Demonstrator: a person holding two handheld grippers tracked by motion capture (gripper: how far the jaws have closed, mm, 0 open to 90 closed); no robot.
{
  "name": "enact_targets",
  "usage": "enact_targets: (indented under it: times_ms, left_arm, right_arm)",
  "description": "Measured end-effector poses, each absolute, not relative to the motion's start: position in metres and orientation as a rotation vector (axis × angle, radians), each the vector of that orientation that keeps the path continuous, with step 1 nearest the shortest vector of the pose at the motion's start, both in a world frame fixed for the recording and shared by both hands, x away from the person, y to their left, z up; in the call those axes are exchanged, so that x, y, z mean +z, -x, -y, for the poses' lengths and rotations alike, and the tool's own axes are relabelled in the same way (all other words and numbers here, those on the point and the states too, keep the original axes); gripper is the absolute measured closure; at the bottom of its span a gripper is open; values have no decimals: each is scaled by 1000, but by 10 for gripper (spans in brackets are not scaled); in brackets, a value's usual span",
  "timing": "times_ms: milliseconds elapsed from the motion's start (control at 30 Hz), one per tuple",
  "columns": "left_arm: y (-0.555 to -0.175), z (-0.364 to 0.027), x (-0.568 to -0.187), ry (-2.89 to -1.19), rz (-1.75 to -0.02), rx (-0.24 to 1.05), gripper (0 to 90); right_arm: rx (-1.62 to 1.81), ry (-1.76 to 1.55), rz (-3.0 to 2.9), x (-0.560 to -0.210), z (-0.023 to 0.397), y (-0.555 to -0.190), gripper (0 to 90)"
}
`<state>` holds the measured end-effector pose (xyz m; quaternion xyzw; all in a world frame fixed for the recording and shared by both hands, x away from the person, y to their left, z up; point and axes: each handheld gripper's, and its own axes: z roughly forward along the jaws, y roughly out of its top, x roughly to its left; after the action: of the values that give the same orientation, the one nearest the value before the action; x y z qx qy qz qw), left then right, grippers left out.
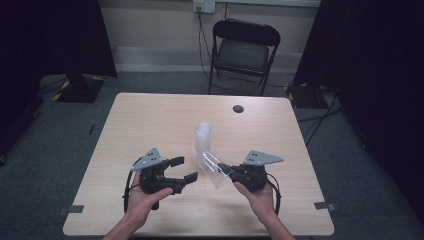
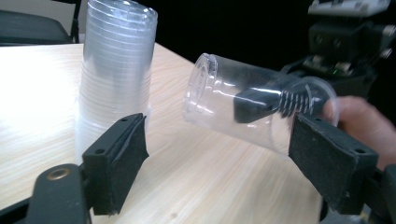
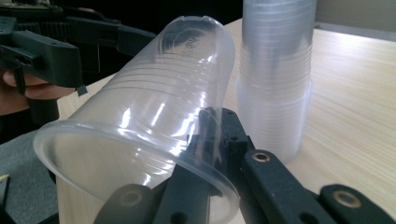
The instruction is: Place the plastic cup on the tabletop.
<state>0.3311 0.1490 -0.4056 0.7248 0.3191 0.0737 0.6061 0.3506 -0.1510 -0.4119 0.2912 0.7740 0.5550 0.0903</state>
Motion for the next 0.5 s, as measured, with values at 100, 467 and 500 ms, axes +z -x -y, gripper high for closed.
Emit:
enact_targets:
  times_ms: [100, 467, 500]
  left_arm:
    - [-331, -149, -406, -1709, -721, 169, 179]
    - [-327, -142, -406, -1822, -610, 238, 185]
    - [-327, -142, -406, -1822, -610, 238, 185]
  right_arm:
    - [1633, -874, -2342, -412, 149, -351, 900]
    - [1565, -913, -2509, -415, 145, -356, 900]
    - [1561, -915, -2516, -415, 145, -356, 900]
